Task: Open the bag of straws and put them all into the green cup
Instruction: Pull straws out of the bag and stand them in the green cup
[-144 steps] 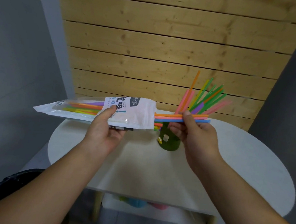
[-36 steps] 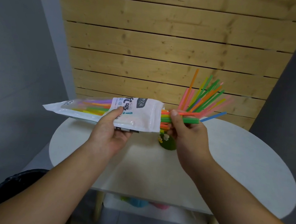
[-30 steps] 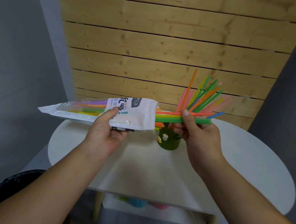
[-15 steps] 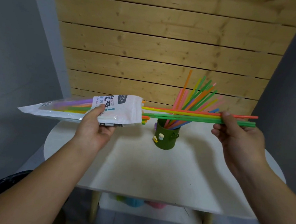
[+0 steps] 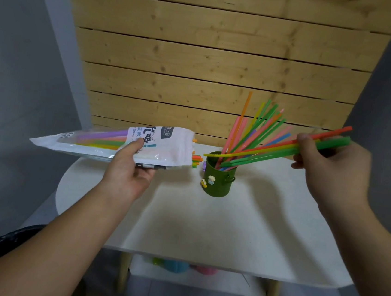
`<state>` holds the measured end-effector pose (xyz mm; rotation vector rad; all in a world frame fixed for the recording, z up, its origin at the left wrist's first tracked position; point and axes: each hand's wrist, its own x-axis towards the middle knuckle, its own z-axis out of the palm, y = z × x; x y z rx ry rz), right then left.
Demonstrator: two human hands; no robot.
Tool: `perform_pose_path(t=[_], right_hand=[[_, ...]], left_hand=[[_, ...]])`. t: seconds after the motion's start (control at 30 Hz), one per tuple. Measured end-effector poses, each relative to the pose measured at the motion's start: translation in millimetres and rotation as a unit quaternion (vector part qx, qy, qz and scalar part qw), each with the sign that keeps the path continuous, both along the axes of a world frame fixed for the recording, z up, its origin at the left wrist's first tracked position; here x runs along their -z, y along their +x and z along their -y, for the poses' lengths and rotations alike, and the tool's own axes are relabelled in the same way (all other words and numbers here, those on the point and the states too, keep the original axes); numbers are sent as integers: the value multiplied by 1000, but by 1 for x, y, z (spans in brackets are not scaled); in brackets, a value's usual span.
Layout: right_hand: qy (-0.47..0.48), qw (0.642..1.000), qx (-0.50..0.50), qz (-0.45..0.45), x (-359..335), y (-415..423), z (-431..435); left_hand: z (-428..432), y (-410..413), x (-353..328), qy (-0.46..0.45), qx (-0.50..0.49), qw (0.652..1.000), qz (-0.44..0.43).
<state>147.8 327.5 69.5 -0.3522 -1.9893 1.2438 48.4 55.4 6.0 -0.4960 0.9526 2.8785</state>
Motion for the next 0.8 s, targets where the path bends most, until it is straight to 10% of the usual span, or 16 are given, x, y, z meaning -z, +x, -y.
perform_pose_path(t=[0.8], right_hand=[[48,997,-60,32,6,-23,14]], left_hand=[[-3,1,2,-8,20,1000,-6]])
